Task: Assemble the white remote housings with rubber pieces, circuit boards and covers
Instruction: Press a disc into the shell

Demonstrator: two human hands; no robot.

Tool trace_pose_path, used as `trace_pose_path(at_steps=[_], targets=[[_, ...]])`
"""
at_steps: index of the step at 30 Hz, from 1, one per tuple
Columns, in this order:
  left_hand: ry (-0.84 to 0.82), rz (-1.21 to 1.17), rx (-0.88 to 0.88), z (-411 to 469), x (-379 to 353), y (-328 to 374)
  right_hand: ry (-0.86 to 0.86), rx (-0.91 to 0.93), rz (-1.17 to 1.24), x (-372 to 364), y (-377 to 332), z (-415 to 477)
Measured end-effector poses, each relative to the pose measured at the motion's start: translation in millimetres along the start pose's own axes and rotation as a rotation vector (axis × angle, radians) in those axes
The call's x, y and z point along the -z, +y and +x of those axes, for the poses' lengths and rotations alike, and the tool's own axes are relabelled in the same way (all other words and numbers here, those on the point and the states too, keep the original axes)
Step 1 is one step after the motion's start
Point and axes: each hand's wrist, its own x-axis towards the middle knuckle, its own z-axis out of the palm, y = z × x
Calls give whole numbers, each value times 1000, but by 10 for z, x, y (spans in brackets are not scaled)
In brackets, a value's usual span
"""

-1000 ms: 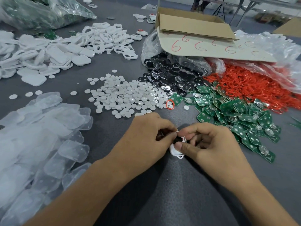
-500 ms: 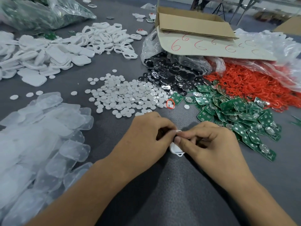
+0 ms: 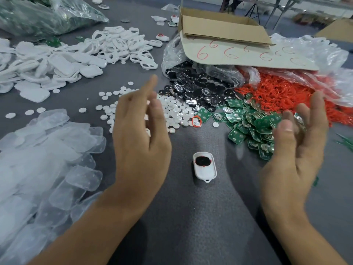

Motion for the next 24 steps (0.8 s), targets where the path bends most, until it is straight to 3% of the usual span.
trace_pose_path(at_steps=[2, 5, 9, 11, 13, 19, 24], targets=[[43, 3, 9, 8, 11, -4, -23, 5, -39, -17, 29, -13], [-61, 76, 9, 21, 20, -41, -72, -10, -195, -25, 95, -29], [-247, 241, 111, 21, 31, -139, -184, -51, -598, 60, 238, 47], [-285, 285, 141, 17, 33, -150, -272, -98, -848, 110, 275, 93], [-298, 294, 151, 14, 34, -153, -331, -126, -942, 130, 273, 116], [-345, 319, 157, 134, 174, 16, -359, -112, -942, 130, 235, 156], [-503, 417, 258, 563, 856, 29, -374, 52, -584, -74, -178, -119]])
